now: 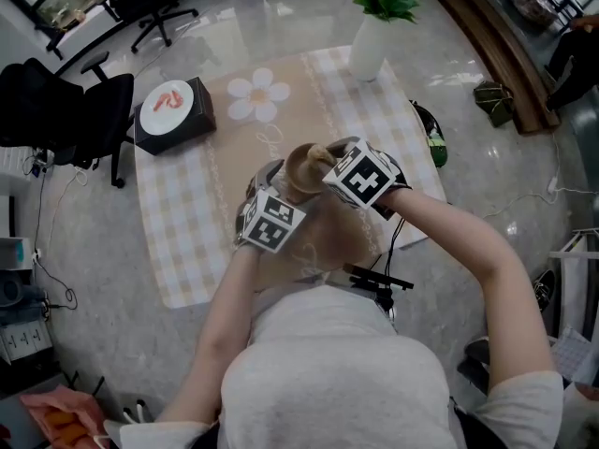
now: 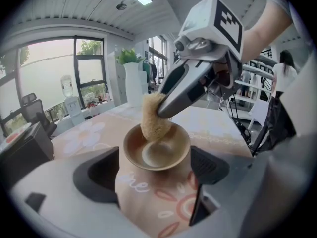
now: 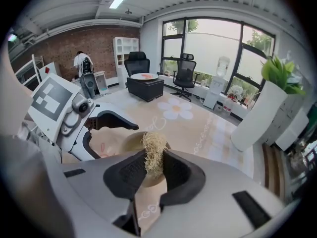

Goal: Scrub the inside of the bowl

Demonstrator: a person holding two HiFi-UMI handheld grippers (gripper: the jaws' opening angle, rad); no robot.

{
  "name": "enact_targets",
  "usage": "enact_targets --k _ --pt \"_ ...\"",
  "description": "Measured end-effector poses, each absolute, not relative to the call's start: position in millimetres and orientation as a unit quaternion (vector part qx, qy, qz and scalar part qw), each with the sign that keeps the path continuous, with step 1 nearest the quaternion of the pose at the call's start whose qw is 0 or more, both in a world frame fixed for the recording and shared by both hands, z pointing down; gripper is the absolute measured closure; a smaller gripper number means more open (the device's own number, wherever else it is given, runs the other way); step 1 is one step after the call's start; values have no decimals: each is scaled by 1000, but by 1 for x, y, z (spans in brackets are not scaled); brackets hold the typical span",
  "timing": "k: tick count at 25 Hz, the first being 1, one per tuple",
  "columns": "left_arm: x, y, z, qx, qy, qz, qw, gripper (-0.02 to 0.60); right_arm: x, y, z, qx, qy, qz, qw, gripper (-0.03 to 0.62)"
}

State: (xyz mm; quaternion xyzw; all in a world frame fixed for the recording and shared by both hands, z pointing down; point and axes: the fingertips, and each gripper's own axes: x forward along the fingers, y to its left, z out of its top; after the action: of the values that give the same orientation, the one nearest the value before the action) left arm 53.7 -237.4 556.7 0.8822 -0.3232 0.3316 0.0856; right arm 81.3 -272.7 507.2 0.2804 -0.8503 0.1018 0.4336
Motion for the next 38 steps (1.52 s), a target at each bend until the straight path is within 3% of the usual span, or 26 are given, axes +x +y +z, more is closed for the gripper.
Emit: enact_targets --k 12,17,18,20,24,28,38 --pt "51 -225 511 889 -368 267 61 152 100 -249 478 377 -867 192 263 510" --pt "59 -220 491 899 -371 224 60 159 105 -236 462 411 -868 163 225 510" --pt "59 -219 485 899 -377 215 55 184 106 -233 458 417 -868 151 222 510" --pt "55 -221 473 895 -396 200 39 331 107 -229 450 427 -869 130 213 510" --pt "48 -228 448 887 -431 166 14 519 109 -224 437 445 -869 113 184 510" --pt "46 -233 425 883 -449 136 -7 565 106 -221 433 458 -867 105 165 510" --pt "52 -226 390 895 -428 118 -52 571 96 -206 398 505 -854 66 103 511"
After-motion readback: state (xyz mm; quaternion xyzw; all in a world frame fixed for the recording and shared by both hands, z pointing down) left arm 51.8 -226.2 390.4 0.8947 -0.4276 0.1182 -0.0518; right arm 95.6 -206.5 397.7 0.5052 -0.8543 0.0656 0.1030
